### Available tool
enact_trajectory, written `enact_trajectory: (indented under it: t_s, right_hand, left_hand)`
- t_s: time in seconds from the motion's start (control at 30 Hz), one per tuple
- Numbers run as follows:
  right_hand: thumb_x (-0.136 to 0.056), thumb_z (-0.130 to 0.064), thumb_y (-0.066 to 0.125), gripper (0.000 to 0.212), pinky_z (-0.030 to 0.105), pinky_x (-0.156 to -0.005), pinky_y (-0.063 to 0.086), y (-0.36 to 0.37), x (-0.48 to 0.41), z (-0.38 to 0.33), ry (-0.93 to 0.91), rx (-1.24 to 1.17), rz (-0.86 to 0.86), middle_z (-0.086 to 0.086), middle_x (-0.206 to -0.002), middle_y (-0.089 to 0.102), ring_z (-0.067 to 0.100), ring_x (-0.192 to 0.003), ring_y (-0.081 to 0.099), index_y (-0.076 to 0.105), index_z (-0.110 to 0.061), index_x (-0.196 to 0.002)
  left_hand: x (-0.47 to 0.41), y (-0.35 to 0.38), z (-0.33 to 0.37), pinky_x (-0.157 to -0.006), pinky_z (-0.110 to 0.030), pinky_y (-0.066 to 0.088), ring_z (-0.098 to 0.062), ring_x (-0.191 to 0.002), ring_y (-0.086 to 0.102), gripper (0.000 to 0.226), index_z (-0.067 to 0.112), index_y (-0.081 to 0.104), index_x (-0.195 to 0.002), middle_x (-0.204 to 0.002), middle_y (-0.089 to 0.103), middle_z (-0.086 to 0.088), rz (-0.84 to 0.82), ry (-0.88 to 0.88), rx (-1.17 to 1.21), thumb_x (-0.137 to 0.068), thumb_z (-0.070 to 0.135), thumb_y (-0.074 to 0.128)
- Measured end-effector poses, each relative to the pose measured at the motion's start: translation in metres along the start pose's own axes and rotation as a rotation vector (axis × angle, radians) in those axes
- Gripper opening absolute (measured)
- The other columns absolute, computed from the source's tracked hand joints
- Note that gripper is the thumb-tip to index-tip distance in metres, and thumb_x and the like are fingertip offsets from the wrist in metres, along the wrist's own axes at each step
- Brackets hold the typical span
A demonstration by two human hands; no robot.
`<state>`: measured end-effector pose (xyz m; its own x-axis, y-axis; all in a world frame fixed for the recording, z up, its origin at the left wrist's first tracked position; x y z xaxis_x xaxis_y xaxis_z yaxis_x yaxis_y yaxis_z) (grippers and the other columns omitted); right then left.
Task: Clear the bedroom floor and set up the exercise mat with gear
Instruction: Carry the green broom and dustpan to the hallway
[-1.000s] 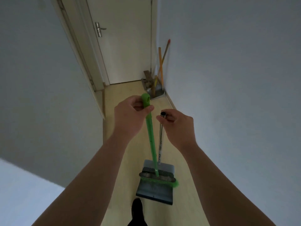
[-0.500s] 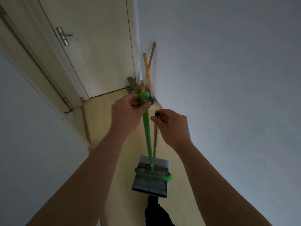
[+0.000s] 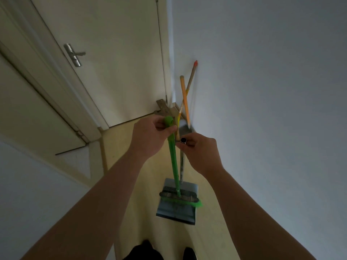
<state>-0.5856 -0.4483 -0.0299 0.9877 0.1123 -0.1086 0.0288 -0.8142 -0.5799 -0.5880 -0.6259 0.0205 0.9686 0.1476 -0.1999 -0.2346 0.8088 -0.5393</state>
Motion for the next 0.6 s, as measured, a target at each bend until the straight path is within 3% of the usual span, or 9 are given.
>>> enact_trajectory:
  t_s: [0.07, 0.17, 0.23, 0.33, 0.47, 0.6]
  right_hand:
    - [-0.087, -0.035, 0.078, 0.025, 0.036, -0.086, 0.059, 0.012, -0.041, 0.004, 0.034, 0.015, 0.018, -0.005, -0.095, 0.078, 0.010, -0.088, 0.072, 0.078, -0.020, -0.106]
    - [-0.088, -0.032, 0.077, 0.018, 0.038, -0.083, 0.060, 0.024, -0.092, 0.011, 0.060, 0.037, 0.053, -0.002, -0.090, 0.078, 0.014, -0.083, 0.073, 0.078, -0.021, -0.102]
    - [-0.089, -0.032, 0.076, 0.015, 0.037, -0.079, 0.060, 0.033, -0.127, 0.017, 0.096, 0.095, 0.078, -0.002, -0.085, 0.077, 0.016, -0.078, 0.072, 0.078, -0.020, -0.098]
    - [-0.088, -0.033, 0.078, 0.015, 0.033, -0.082, 0.059, 0.047, -0.176, 0.028, 0.200, 0.149, 0.107, -0.005, -0.087, 0.077, 0.012, -0.081, 0.072, 0.077, -0.021, -0.097]
    - [-0.085, -0.032, 0.081, 0.022, 0.034, -0.089, 0.059, 0.056, -0.224, 0.039, 0.297, 0.158, 0.147, -0.003, -0.095, 0.079, 0.013, -0.088, 0.073, 0.078, -0.018, -0.102]
    - [-0.087, -0.034, 0.079, 0.023, 0.036, -0.089, 0.059, 0.055, -0.274, 0.053, 0.409, 0.173, 0.202, -0.004, -0.098, 0.078, 0.013, -0.090, 0.073, 0.077, -0.020, -0.105]
  left_hand:
    - [-0.048, 0.005, -0.013, -0.068, -0.006, 0.050, 0.011, -0.071, 0.068, 0.025, 0.046, 0.066, -0.076, -0.068, 0.068, 0.034, -0.042, 0.010, -0.005, -0.081, 0.032, 0.086]
    - [-0.108, 0.017, -0.032, -0.063, 0.000, 0.045, 0.016, -0.069, 0.065, 0.023, 0.045, 0.068, -0.078, -0.063, 0.065, 0.034, -0.108, 0.045, 0.006, -0.081, 0.030, 0.086]
    - [-0.152, 0.030, -0.049, -0.062, -0.001, 0.046, 0.015, -0.069, 0.065, 0.012, 0.031, 0.076, -0.090, -0.068, 0.067, 0.026, -0.159, 0.063, 0.020, -0.082, 0.028, 0.085]
    - [-0.217, 0.055, -0.070, -0.067, -0.004, 0.051, 0.013, -0.072, 0.067, 0.025, 0.015, 0.078, -0.102, -0.079, 0.071, 0.018, -0.305, 0.092, 0.015, -0.082, 0.027, 0.085]
    - [-0.279, 0.081, -0.079, -0.088, -0.031, 0.059, -0.006, -0.087, 0.073, 0.032, 0.013, 0.075, -0.106, -0.092, 0.077, 0.005, -0.427, 0.108, 0.040, -0.082, 0.030, 0.085]
    - [-0.339, 0.113, -0.080, -0.078, -0.018, 0.056, 0.005, -0.081, 0.069, 0.028, 0.022, 0.070, -0.100, -0.084, 0.073, 0.017, -0.525, 0.164, 0.043, -0.080, 0.033, 0.087]
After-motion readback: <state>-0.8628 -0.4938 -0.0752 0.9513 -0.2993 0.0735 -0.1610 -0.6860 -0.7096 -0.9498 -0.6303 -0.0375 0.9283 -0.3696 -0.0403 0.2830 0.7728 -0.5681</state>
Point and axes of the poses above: each hand's wrist, its own x-axis away from the middle knuckle, its own y-axis out of the palm, z = x × y, the point moved 8 cm from there along -x, towards the middle knuckle
